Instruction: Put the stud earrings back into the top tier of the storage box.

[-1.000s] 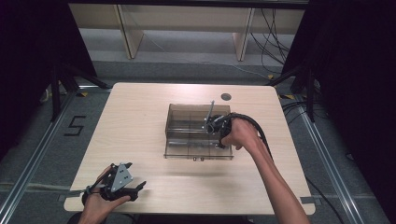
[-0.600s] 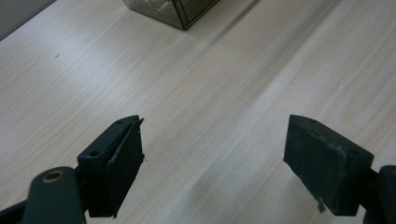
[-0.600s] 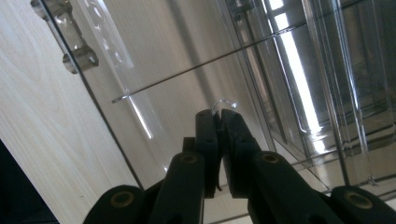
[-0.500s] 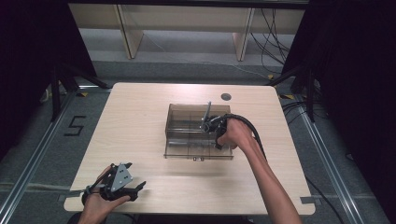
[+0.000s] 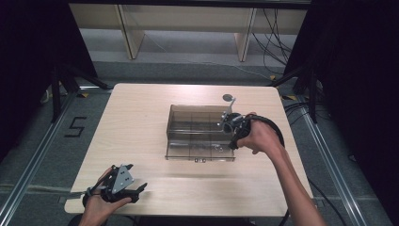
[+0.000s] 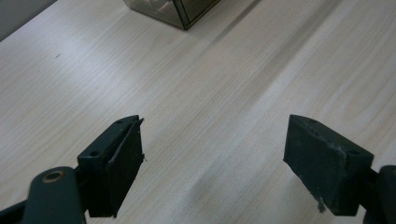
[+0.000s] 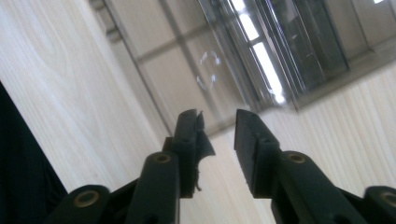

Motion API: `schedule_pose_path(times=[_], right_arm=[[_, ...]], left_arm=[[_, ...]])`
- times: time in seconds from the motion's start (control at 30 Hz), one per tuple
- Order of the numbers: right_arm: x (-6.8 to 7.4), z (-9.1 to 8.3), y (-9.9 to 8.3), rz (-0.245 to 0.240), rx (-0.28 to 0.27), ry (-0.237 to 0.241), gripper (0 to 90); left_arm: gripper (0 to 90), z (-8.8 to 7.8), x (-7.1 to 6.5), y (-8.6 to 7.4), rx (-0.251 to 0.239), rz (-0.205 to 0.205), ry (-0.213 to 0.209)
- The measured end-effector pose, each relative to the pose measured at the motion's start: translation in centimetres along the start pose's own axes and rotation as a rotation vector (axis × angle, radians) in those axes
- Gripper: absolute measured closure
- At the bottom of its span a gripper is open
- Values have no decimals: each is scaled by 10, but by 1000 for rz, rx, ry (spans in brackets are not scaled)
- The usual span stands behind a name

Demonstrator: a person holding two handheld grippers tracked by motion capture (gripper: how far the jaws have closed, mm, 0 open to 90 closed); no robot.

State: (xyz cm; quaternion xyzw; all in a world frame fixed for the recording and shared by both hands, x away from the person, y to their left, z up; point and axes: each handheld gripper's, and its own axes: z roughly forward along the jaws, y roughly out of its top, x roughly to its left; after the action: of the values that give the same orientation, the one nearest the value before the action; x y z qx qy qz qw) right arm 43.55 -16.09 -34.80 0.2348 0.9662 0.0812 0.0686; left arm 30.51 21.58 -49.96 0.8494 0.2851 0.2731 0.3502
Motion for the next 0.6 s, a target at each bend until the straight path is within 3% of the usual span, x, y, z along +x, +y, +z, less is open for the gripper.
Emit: schedule_pose_path(times=[0.17, 0.2, 0.23, 0.27, 0.3, 0.33, 0.47, 0.5, 0.53, 0.57, 0.6], right_arm=[[3, -7, -24, 26, -14, 17, 665], [4, -7, -30, 50, -35, -5, 659], [4, -7, -37, 47, -54, -1, 651], [4, -7, -42, 63, -59, -1, 643], [3, -6, -46, 60, -73, 10, 636], [3, -5, -51, 79, -80, 10, 629], [2, -2, -64, 112, -111, 13, 586], [2, -1, -66, 116, -126, 15, 566], [3, -1, -69, 130, -141, 18, 546], [4, 0, -71, 136, -155, 14, 533], [5, 1, -73, 137, -164, 16, 515]], left_arm=[[190, 1, -1, 0, -3, -2, 7], [190, 1, -1, 0, -2, -2, 7], [190, 0, 0, 0, 6, 6, 5], [190, -2, 2, 1, 43, 43, -8], [190, -2, 2, 1, 36, 38, -7], [190, 1, -1, 1, 6, 0, 3], [190, 1, -1, 1, -4, -6, 5], [190, -2, 2, 1, 39, 43, 3], [190, -2, 2, 1, 32, 38, 4], [190, 0, 0, 1, 2, 0, 1], [190, 1, -1, 1, 0, 1, 12]])
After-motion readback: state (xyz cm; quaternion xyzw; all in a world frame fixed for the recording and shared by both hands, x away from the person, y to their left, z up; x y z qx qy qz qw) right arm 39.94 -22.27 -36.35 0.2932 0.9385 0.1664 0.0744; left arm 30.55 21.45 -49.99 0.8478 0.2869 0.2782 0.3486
